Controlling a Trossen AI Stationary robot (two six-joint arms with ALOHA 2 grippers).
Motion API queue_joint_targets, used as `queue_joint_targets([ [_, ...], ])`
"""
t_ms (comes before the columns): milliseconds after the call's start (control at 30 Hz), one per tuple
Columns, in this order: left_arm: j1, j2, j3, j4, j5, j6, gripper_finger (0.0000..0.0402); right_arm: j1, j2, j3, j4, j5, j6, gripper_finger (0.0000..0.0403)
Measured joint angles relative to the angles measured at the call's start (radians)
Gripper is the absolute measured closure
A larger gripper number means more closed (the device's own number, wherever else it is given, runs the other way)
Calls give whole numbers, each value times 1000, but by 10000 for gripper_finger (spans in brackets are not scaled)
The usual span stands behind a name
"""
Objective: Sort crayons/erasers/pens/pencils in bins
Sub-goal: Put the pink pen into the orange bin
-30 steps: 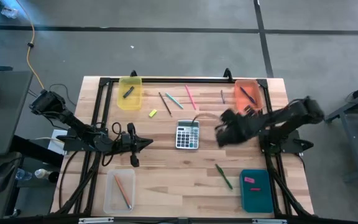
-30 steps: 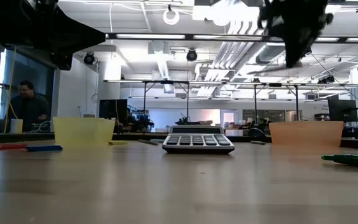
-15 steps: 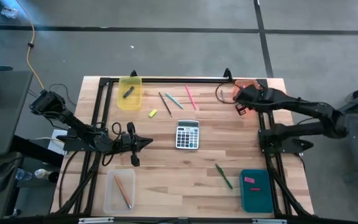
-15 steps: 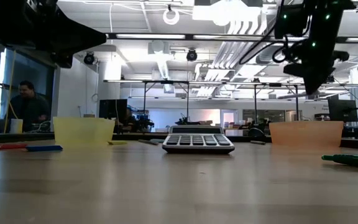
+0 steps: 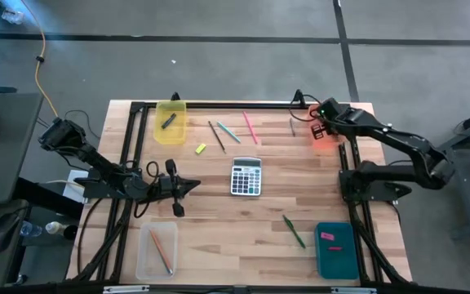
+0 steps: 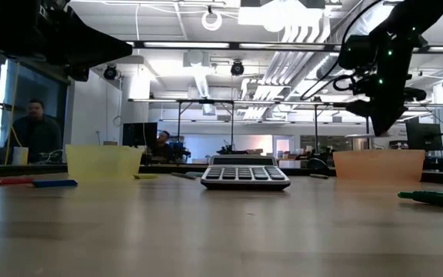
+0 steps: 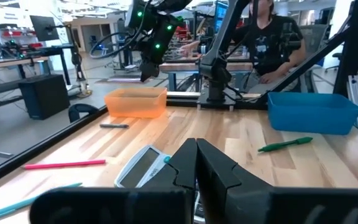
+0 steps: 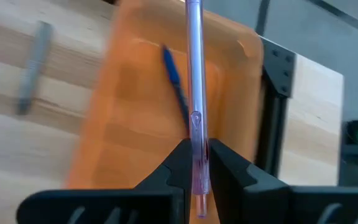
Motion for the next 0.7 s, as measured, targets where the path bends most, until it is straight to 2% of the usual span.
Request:
queue_joint_targets([
  [100, 0, 0, 0, 0, -2, 3, 401, 13, 13, -2, -1, 22, 5, 371],
  [233, 0, 0, 0, -6, -12, 3, 401, 15, 34, -2, -3, -1, 32, 371],
  [367, 0, 0, 0, -7, -13, -2, 401, 17, 79, -2, -4, -35, 64, 371],
  [700, -4, 0, 0, -7, -12, -17, 401, 36, 205, -2, 24, -31, 191, 371],
])
